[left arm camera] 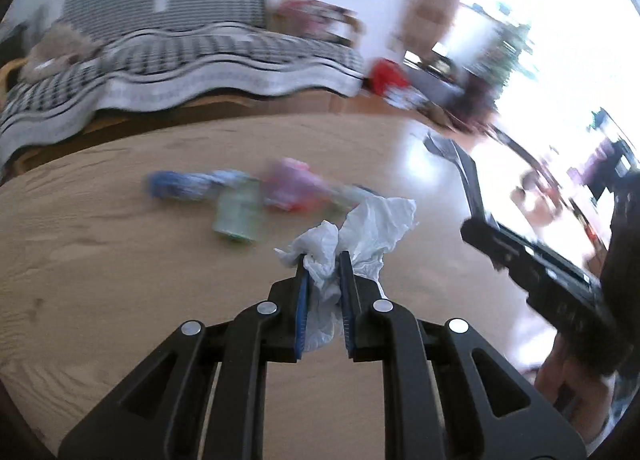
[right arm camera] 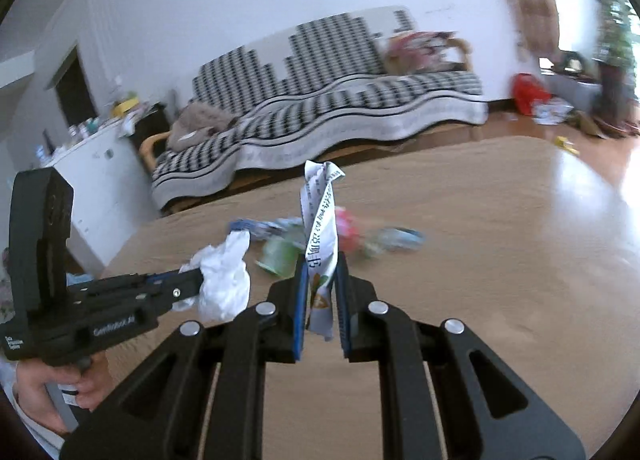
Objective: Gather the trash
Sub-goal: 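Carry both held items to the black bin and open both tools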
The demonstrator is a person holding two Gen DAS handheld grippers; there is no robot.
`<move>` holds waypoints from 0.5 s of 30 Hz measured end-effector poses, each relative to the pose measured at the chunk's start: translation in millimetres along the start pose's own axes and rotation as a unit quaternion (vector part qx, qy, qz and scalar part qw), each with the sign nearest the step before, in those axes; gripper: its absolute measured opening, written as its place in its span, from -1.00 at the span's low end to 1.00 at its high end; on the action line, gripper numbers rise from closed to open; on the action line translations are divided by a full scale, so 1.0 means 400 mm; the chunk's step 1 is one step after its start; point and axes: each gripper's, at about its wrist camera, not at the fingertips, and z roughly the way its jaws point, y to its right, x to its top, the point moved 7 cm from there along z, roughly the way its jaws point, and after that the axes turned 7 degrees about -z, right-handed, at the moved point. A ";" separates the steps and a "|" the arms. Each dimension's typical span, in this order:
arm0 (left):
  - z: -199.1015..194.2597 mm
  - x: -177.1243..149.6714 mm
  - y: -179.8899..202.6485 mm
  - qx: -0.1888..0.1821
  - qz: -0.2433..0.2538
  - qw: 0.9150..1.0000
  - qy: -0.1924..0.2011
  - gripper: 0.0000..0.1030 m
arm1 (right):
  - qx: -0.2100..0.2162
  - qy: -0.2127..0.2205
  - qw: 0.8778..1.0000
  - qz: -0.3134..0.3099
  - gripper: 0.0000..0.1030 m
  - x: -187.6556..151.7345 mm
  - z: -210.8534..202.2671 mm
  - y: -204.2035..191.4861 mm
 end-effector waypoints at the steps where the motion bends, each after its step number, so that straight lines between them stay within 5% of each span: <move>1: -0.002 -0.026 0.067 -0.015 0.018 1.000 -0.008 -0.74 | -0.019 -0.001 1.000 0.002 -0.73 -0.027 -0.067 0.042; 9: 0.040 -0.312 0.515 -0.139 0.108 0.977 -0.122 -0.74 | -0.118 -0.047 0.989 0.077 -0.73 -0.315 -0.458 0.326; 15: 0.204 -0.585 0.636 -0.141 0.133 0.945 -0.262 -0.74 | -0.112 -0.130 0.964 0.203 -0.73 -0.602 -0.483 0.457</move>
